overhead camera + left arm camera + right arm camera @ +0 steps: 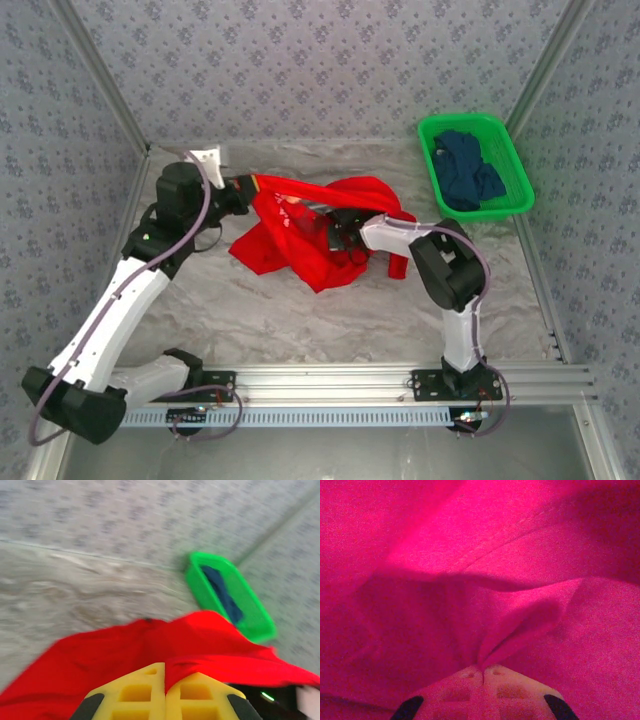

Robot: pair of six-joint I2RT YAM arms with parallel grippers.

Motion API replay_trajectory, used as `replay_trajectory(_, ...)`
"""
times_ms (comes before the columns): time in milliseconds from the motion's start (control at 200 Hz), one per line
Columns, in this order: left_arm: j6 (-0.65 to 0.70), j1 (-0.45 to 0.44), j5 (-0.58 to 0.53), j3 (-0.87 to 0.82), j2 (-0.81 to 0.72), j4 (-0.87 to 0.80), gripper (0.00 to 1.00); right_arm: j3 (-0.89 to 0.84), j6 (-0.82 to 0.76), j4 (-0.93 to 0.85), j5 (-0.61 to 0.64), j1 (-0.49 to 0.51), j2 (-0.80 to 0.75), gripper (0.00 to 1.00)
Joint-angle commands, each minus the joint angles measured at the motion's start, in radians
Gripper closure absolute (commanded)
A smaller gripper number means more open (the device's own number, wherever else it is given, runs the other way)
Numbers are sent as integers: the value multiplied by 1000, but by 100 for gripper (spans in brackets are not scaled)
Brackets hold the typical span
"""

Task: Fold the inside-out t-shirt

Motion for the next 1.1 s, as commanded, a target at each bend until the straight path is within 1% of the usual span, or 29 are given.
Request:
replay_trajectory(0,-43,113,-127,-30,35,80,100,-43,-106,-76,-61,-9,-113,100)
replay_trajectory(70,-37,152,-121,-35,89,114,100,-55,-141,-78,-94,-9,-160,100)
replay_trajectory(175,-13,154,-86,-27,189,146,100,-54,-181,-51,-159,-9,-209,100)
replay_trajectory(215,-7,147,-55,-28,227,171,100,-50,-203,-32,-187,-6,-221,100)
replay_trajectory(300,0,127,-27,-12,311,192,100,-39,-220,15,-259,3,-229,100)
replay_trajectory(425,31,96,19,56,437,191,100,-16,-215,75,-359,19,-199,100)
replay_trajectory(505,30,82,68,111,492,195,100,19,-210,66,-355,38,-155,100)
replay_trajectory(580,2,82,111,147,510,221,100,54,-217,40,-333,55,-111,100)
replay_trajectory(685,-28,87,127,205,519,261,100,62,-229,18,-308,76,-64,100)
replay_trajectory(794,-31,100,96,310,574,231,100,76,-285,-21,-295,106,-39,100)
replay_trajectory(889,-17,129,36,415,666,143,100,76,-356,-52,-285,139,-56,100)
replay_trajectory(994,20,149,17,522,773,38,100,66,-402,-70,-259,163,-100,100)
replay_trajectory(1034,36,150,22,528,792,18,100,63,-404,-66,-237,163,-120,100)
replay_trajectory(1094,41,150,30,474,781,43,100,63,-400,-52,-207,154,-157,100)
